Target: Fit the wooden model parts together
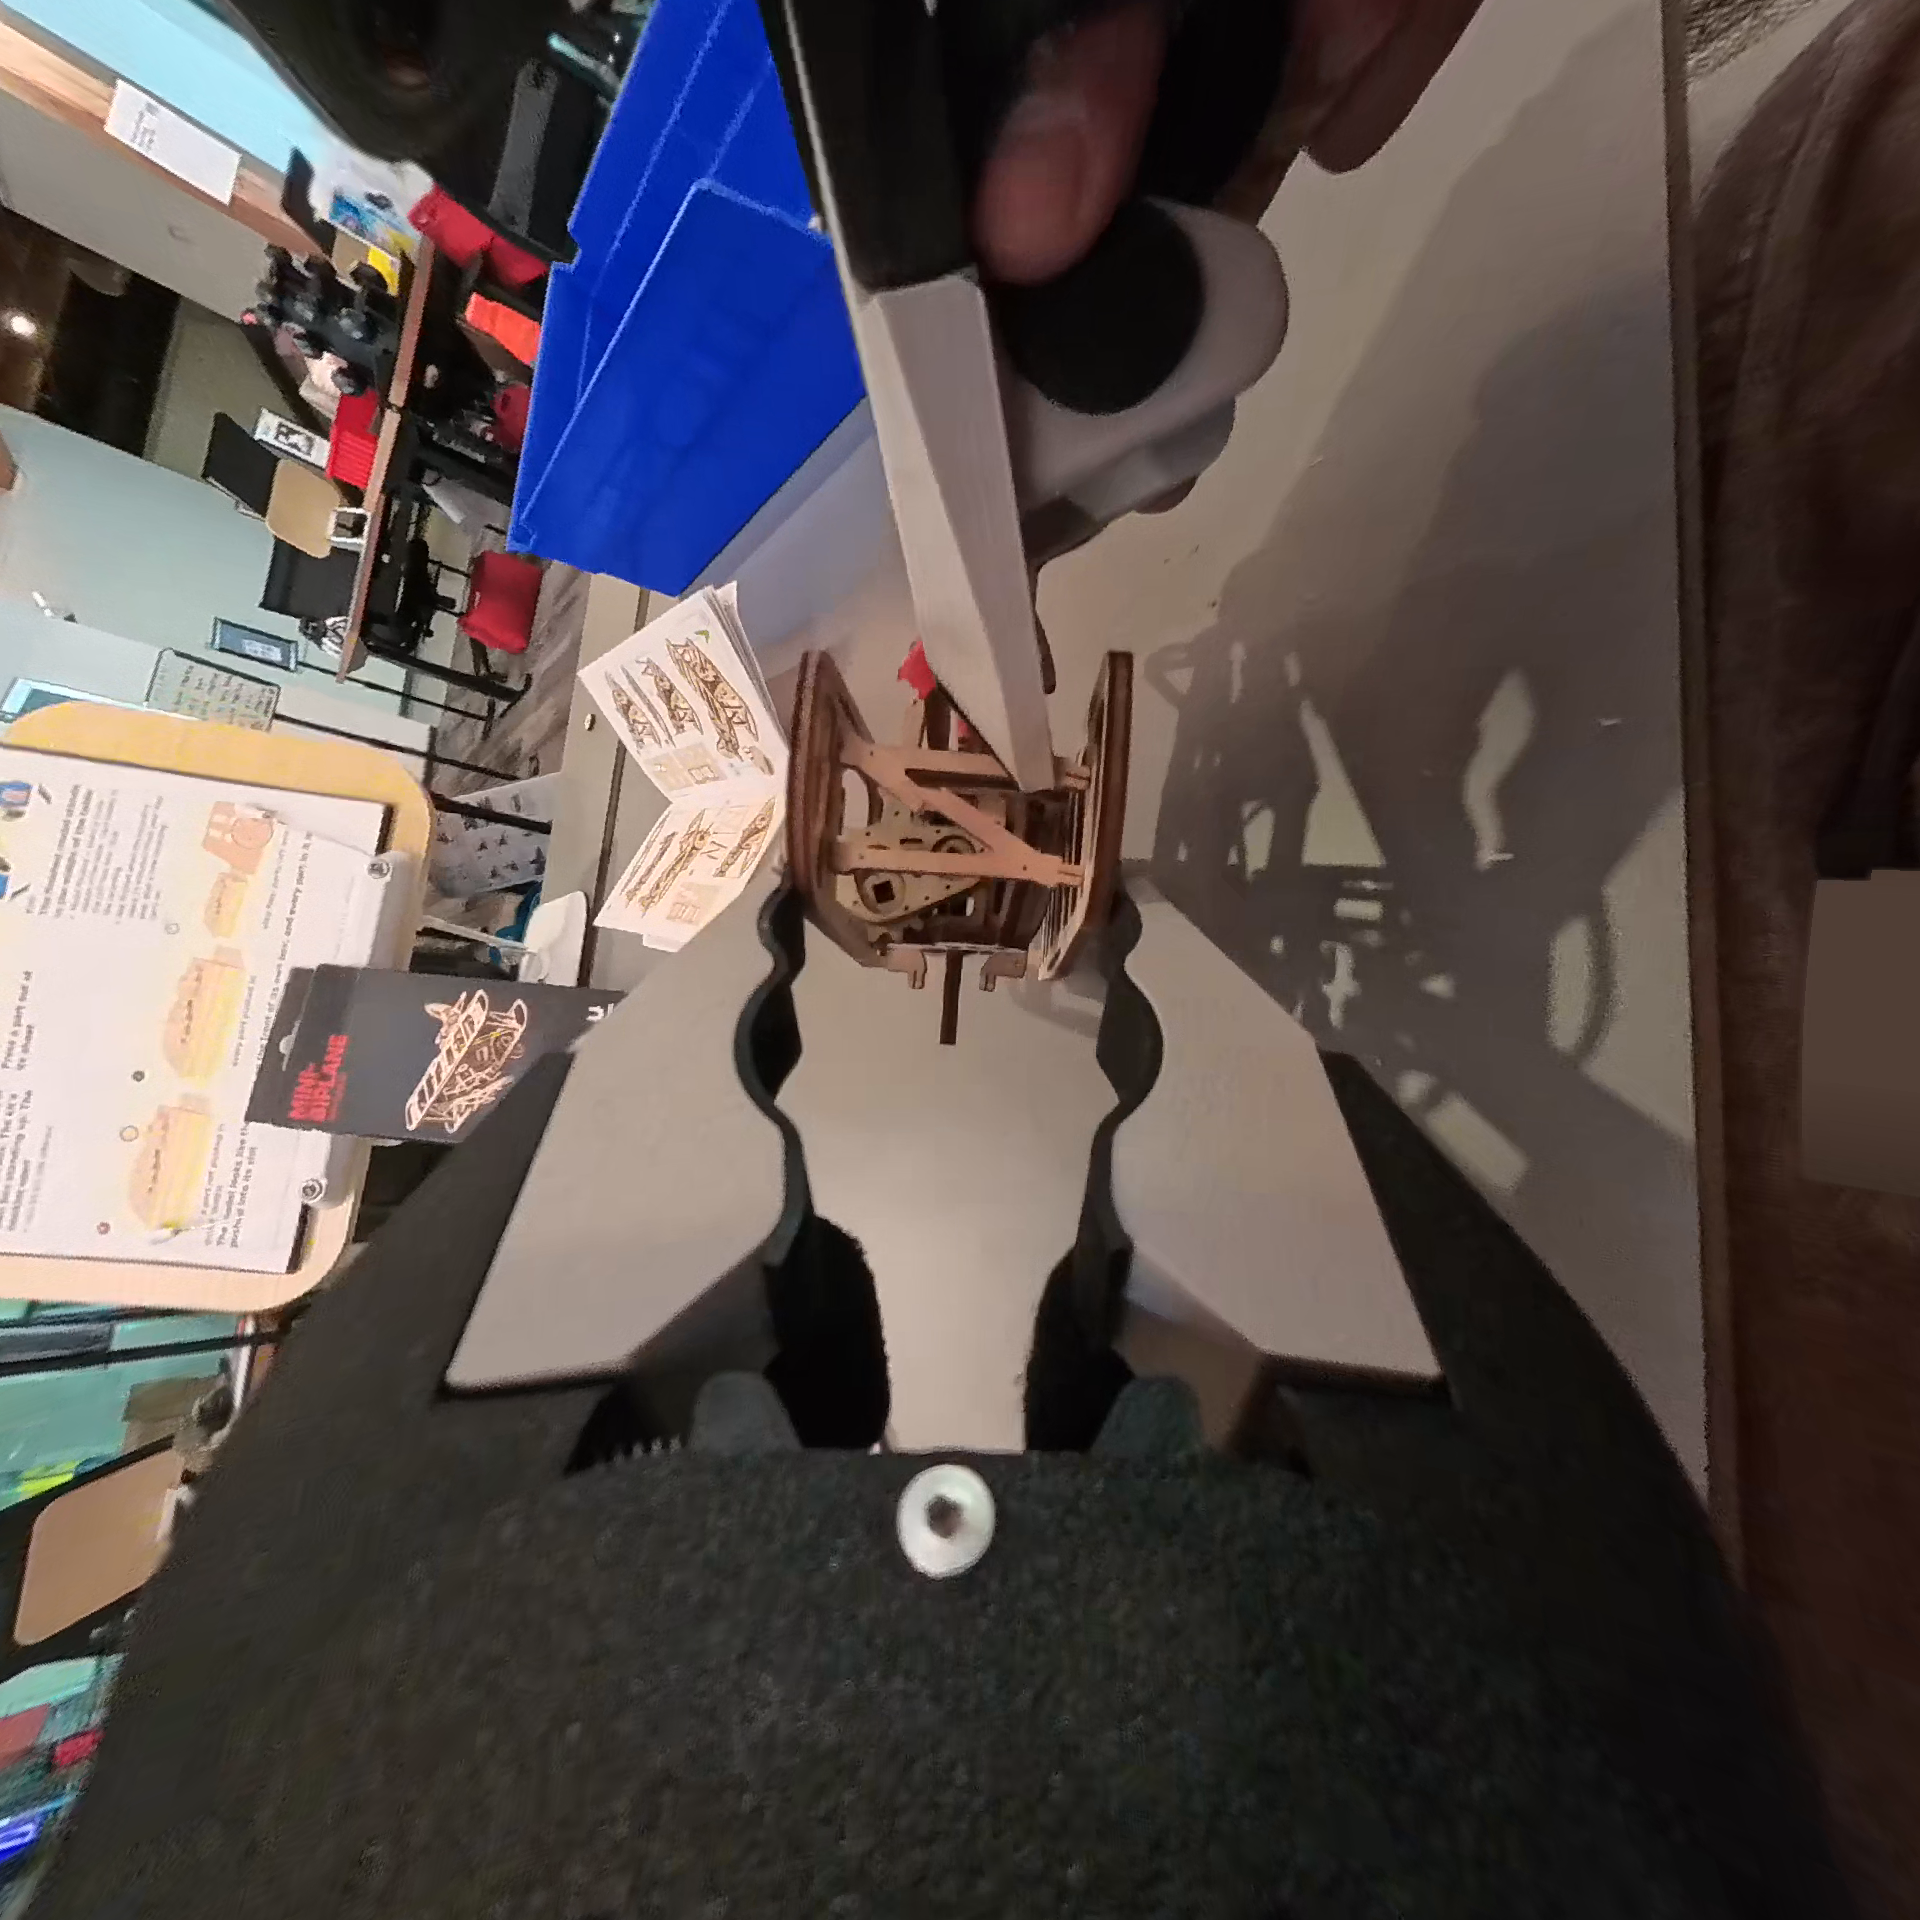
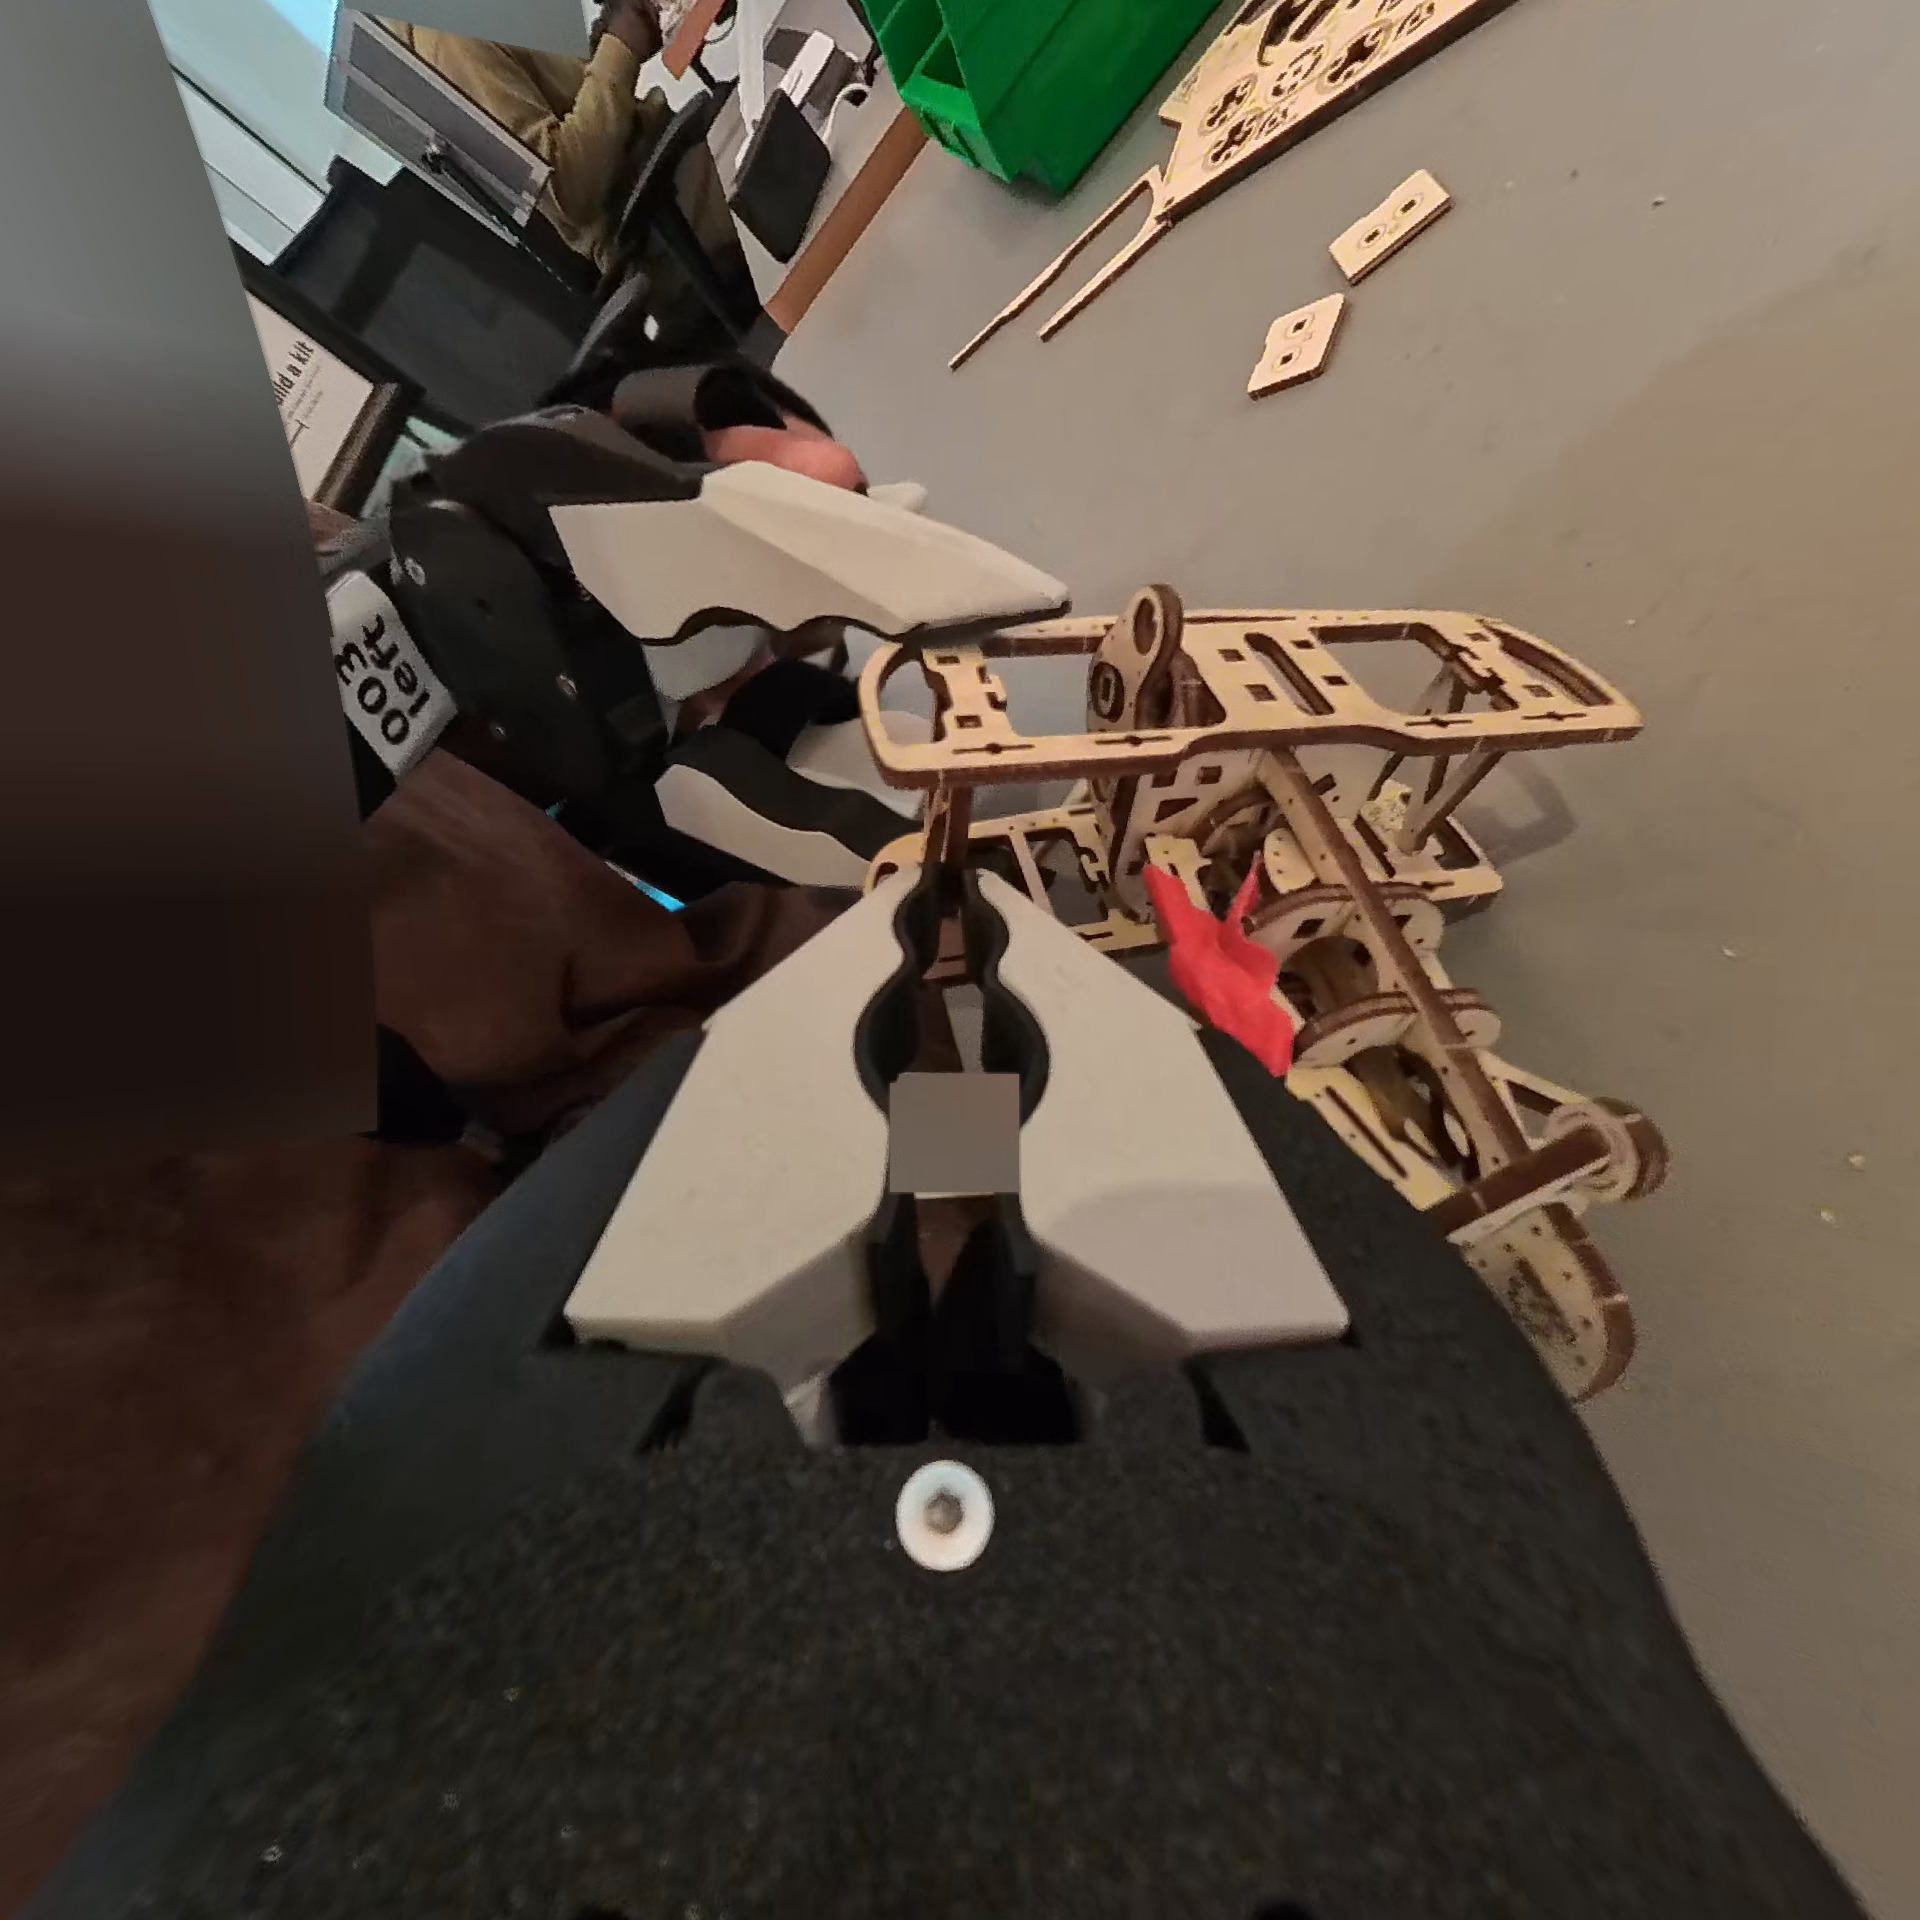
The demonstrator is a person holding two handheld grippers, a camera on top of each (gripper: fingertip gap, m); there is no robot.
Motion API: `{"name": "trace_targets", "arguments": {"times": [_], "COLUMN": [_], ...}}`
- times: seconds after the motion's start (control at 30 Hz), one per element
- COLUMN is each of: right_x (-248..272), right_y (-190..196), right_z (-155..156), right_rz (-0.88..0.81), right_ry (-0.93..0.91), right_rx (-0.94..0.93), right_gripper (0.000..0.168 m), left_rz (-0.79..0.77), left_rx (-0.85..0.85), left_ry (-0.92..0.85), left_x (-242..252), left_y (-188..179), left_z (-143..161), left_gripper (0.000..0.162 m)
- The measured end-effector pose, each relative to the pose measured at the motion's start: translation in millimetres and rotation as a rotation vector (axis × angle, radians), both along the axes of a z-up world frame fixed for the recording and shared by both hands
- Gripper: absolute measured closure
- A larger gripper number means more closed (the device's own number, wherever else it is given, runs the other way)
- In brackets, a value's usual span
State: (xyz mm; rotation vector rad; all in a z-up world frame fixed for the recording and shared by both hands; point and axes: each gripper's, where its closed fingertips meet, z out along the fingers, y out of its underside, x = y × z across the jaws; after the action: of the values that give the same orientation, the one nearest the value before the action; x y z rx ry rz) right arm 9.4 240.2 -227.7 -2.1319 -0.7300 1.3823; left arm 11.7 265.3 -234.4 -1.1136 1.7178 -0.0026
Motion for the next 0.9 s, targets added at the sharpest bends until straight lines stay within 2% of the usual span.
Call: {"name": "trace_targets", "arguments": {"times": [0.1,0.13,0.2,0.23,0.33,0.6,0.9], "right_x": [1,-1,-7,-7,-8,-10,-10], "right_y": [1,-1,-2,0,1,-2,-8], "right_z": [-1,-4,-10,-10,-6,-5,-8], "right_rz": [-0.01,-0.001,0.004,-0.004,-0.008,0.013,0.061], "right_ry": [0.007,-0.001,-0.027,-0.035,-0.01,-0.003,-0.105], "right_rx": [-0.005,-0.012,-0.007,-0.005,-0.019,-0.039,-0.076], "right_gripper": [0.167,0.166,0.167,0.167,0.167,0.166,0.167], "left_rz": [0.037,0.052,0.078,0.078,0.046,0.028,-0.002], "left_rx": [-0.034,-0.062,-0.092,-0.09,-0.039,-0.05,-0.031], "left_ry": [-0.025,-0.034,-0.036,-0.025,-0.03,-0.027,0.014], "left_x": [2,4,8,9,10,15,14], "left_y": [1,2,4,3,-1,-6,-11], "left_z": [-2,-3,-6,-8,-6,-1,-3], "left_gripper": [0.108,0.102,0.081,0.081,0.104,0.106,0.107]}}
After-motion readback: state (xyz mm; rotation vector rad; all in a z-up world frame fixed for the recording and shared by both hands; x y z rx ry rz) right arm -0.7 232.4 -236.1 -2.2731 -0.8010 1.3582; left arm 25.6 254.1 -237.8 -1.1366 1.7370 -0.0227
